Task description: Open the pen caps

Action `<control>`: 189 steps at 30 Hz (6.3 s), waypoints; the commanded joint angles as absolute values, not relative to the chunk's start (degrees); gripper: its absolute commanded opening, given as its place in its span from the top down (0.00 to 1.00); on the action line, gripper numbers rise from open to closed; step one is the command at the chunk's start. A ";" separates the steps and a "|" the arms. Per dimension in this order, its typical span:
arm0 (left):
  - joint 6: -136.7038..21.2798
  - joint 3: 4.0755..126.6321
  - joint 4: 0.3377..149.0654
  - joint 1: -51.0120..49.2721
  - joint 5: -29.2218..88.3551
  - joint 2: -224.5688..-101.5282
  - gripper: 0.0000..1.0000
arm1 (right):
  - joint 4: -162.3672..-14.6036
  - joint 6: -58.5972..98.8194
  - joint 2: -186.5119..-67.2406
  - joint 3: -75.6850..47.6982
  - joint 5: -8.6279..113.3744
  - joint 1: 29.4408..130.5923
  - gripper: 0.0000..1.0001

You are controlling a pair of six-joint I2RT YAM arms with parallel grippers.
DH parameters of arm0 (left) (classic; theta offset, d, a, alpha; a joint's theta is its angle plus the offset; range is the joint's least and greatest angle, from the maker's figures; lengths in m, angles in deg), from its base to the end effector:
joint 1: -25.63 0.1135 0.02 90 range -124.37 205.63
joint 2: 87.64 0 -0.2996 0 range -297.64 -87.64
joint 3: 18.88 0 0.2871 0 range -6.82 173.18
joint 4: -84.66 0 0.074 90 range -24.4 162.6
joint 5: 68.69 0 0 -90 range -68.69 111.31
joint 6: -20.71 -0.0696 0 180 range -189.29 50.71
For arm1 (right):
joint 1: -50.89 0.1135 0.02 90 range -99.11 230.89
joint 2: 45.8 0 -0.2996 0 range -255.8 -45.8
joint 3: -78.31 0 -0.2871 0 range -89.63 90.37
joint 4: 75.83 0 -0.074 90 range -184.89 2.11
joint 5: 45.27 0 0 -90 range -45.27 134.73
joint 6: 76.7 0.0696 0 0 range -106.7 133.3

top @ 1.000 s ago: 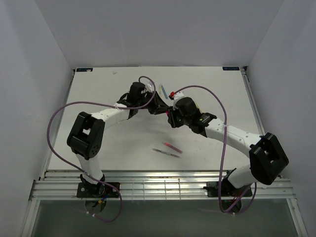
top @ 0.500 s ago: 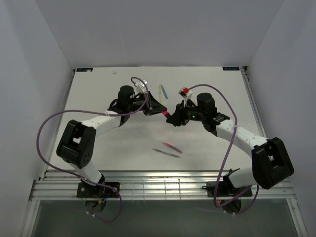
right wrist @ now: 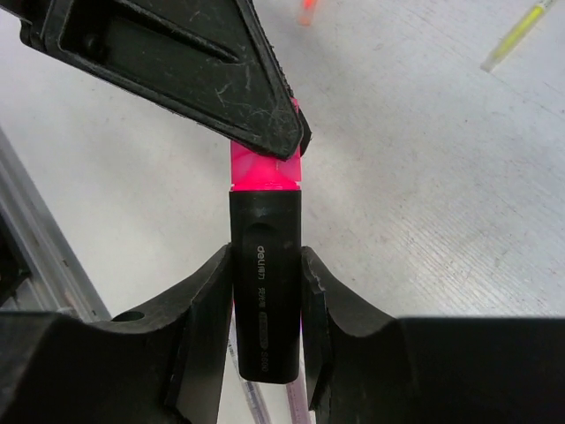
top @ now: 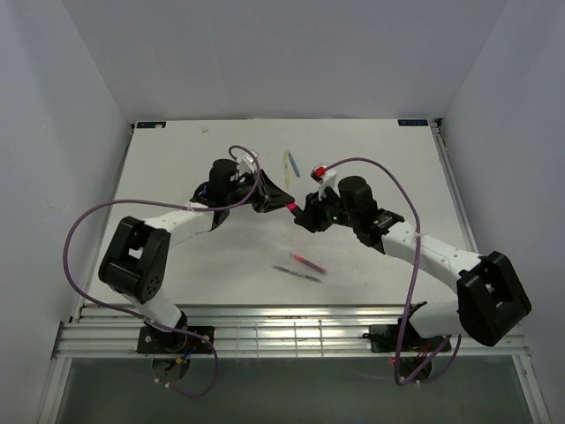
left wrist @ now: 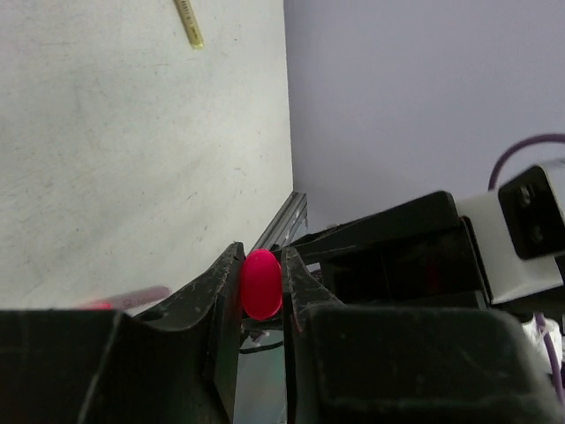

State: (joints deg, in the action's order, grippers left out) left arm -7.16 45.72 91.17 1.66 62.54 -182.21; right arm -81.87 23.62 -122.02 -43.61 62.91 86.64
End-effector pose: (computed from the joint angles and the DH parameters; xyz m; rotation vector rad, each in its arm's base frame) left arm 0.3546 -0.2079 0.2184 -0.2077 2.2754 -1.6033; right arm 0.2708 0.2217 0.2577 -0.6606 1.9599 0.8239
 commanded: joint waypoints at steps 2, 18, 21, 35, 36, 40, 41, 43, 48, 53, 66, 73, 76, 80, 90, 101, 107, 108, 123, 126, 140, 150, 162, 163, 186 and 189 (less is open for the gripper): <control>-7.94 47.15 85.96 7.44 43.91 -176.59 1.00 | -99.76 20.85 -120.15 -44.54 43.34 89.64 0.92; -23.75 55.23 73.05 2.17 47.32 -181.59 1.00 | -101.51 23.84 -127.26 -38.66 39.97 84.03 0.92; -24.82 54.97 72.95 0.06 48.55 -184.49 1.00 | -101.51 24.46 -131.39 -36.20 41.12 82.01 0.92; -28.42 65.07 74.09 -5.57 54.97 -201.89 1.00 | -97.12 24.28 -140.01 -33.29 44.12 78.23 0.82; -28.42 65.34 74.09 -5.57 55.14 -202.34 1.00 | -96.77 24.20 -140.36 -33.20 44.12 78.14 0.82; -28.34 66.40 74.09 -6.36 55.58 -204.53 1.00 | -95.10 23.84 -142.56 -32.59 44.12 77.96 0.82; -28.25 66.92 74.09 -6.62 55.84 -204.97 1.00 | -94.75 23.67 -142.91 -32.24 44.12 78.05 0.82; -27.98 67.71 74.18 -7.06 56.90 -206.55 1.00 | -94.22 23.49 -144.05 -31.62 44.12 77.87 0.81; -27.37 70.61 73.57 -7.42 58.22 -209.10 1.00 | -93.52 23.67 -145.81 -30.48 44.12 77.87 0.78; -27.63 72.28 71.03 -7.42 57.35 -211.13 0.94 | -92.55 23.84 -146.69 -30.83 44.12 77.43 0.65; -30.88 75.36 65.57 -6.80 51.98 -210.60 0.47 | -92.72 23.58 -146.34 -32.06 49.39 76.73 0.43; -32.29 75.54 63.72 -6.45 50.40 -209.81 0.39 | -94.12 22.88 -142.13 -30.48 49.22 75.86 0.38; -32.38 74.84 63.63 -6.19 50.22 -209.20 0.38 | -97.11 22.61 -140.11 -28.64 48.60 74.63 0.38; -32.73 73.26 64.07 -5.75 49.35 -207.27 0.36 | -99.31 21.82 -138.08 -27.05 45.70 72.17 0.36; -35.18 66.93 66.36 -4.34 51.10 -198.65 0.37 | -102.57 17.08 -147.82 -16.86 46.84 62.85 0.35; -34.49 63.06 67.76 -2.23 54.70 -189.69 0.44 | -103.10 16.46 -152.75 -17.03 47.10 62.14 0.47; -34.22 61.13 68.38 -1.97 55.49 -186.87 0.60 | -103.27 16.11 -154.51 -18.35 46.49 62.14 0.60; -34.22 60.86 68.55 -1.97 55.67 -186.52 0.62 | -103.27 16.11 -154.78 -18.26 46.32 62.14 0.63; -31.94 58.75 70.13 -1.44 56.81 -185.29 0.92 | -102.57 14.88 -155.58 -20.63 46.75 63.45 0.89; -29.13 58.57 73.20 -1.35 59.27 -185.73 0.94 | -100.99 16.46 -150.66 -22.65 48.77 64.95 0.92; -20.78 58.04 83.58 -1.44 63.41 -187.31 0.53 | -98.97 23.49 -127.63 -34.78 65.29 75.76 0.92; -18.75 58.93 85.34 -2.23 62.61 -190.03 0.50 | -98.88 24.46 -124.37 -35.75 66.09 78.57 0.92; -18.23 58.57 85.34 -3.37 61.29 -191.97 0.48 | -99.05 25.34 -124.19 -33.29 65.21 81.47 0.92; -18.31 58.75 85.43 -3.46 61.21 -192.32 0.48 | -99.05 25.42 -124.11 -33.20 64.78 81.74 0.92; -17.70 57.26 86.04 -4.52 61.38 -192.50 0.68 | -94.84 27.97 -125.78 -33.38 62.31 82.36 0.92; -17.53 57.17 86.13 -4.60 61.38 -192.50 0.74 | -94.39 28.24 -125.86 -33.55 62.22 82.44 0.92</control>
